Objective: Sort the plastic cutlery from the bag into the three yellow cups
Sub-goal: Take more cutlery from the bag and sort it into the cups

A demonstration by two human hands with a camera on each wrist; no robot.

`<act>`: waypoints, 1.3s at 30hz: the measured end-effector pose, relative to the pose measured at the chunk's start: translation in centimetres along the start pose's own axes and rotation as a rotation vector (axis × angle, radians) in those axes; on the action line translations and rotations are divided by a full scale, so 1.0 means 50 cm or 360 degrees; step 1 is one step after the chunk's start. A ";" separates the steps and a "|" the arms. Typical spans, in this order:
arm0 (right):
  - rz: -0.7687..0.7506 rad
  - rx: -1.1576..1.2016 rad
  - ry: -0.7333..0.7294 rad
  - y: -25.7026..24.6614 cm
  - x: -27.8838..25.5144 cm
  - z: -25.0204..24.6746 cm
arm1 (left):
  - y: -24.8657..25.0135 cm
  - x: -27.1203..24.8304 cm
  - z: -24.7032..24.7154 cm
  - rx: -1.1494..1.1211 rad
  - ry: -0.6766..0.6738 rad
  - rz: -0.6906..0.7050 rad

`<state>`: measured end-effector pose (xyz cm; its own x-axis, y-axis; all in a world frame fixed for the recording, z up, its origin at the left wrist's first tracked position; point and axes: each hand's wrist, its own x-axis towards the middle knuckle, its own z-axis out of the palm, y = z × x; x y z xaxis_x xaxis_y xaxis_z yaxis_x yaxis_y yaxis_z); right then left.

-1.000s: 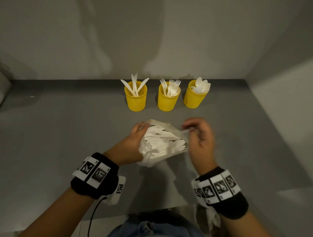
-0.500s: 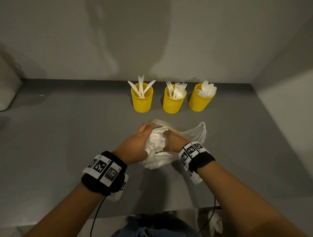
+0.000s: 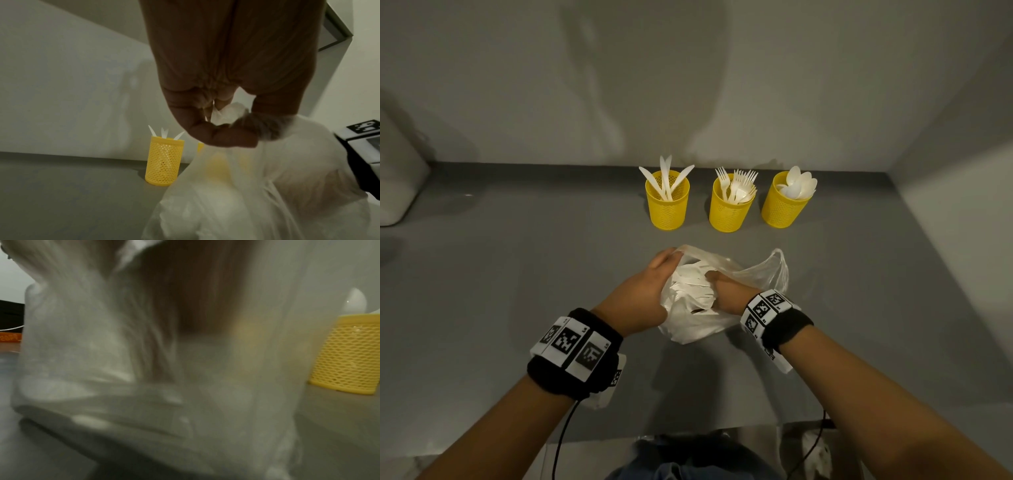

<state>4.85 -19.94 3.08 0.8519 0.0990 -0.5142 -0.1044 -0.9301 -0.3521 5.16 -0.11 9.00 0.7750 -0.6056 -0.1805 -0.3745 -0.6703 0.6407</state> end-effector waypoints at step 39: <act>-0.0775 0.1874 0.0862 -0.129 -0.144 -0.085 | -0.204 -0.145 -0.217 -0.0093 0.0857 -0.0631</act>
<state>1.58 -16.19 12.38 0.9900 -0.0761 0.1190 0.1215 0.0290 -0.9922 8.88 15.76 11.87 0.9997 -0.0096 -0.0227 0.0073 -0.7642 0.6449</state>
